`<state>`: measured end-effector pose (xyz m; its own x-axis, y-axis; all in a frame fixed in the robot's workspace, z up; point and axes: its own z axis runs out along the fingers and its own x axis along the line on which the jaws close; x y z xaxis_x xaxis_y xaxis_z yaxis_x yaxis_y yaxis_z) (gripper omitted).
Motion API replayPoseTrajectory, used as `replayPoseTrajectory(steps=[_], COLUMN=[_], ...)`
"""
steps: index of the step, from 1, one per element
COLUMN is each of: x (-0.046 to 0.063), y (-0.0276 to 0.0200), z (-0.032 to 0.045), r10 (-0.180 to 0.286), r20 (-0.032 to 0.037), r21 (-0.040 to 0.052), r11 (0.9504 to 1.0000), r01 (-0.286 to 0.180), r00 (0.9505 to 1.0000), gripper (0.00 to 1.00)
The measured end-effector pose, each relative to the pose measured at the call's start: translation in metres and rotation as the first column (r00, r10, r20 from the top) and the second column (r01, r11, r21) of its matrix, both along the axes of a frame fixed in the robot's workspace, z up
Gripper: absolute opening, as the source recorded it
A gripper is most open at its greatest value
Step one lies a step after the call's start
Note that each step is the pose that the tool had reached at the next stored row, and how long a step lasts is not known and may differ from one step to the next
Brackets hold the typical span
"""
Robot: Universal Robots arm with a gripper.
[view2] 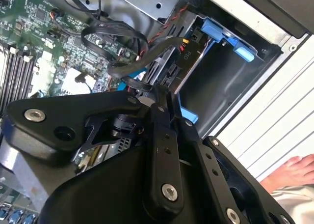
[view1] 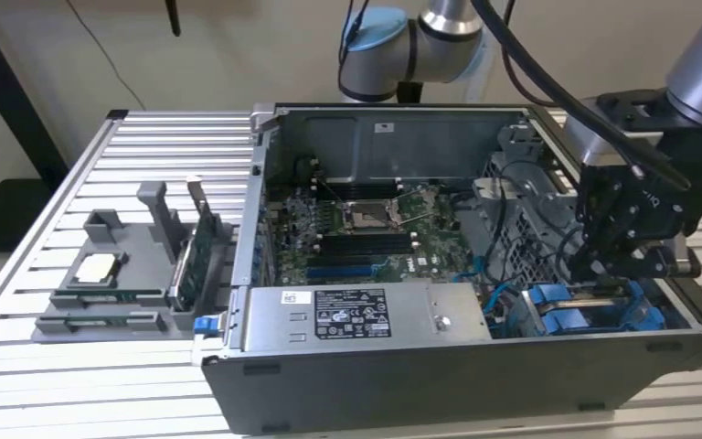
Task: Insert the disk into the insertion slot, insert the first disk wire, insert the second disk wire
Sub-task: 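Insert the second disk wire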
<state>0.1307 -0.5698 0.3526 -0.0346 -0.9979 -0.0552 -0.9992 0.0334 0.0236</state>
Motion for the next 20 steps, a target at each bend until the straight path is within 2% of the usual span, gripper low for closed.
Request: replayPoseTrajectory(steps=[3,4,11,20], x=[0.0,0.0,0.0,0.0], y=[-0.0006,-0.0015,-0.01,-0.0111], z=[-0.0001,-0.0002,-0.0002,-0.0001], r10=[-0.002,-0.002,-0.005,-0.005], r20=[0.0019,0.002,0.002,0.002], r21=[0.0249,0.0284,0.0292,0.029], r11=[0.9997,0.9996,0.9996,0.9996], r01=[0.002,0.002,0.005,0.005], r00=[1.0,1.0,1.0,1.0], gripper=[0.16,0.16,0.16,0.16])
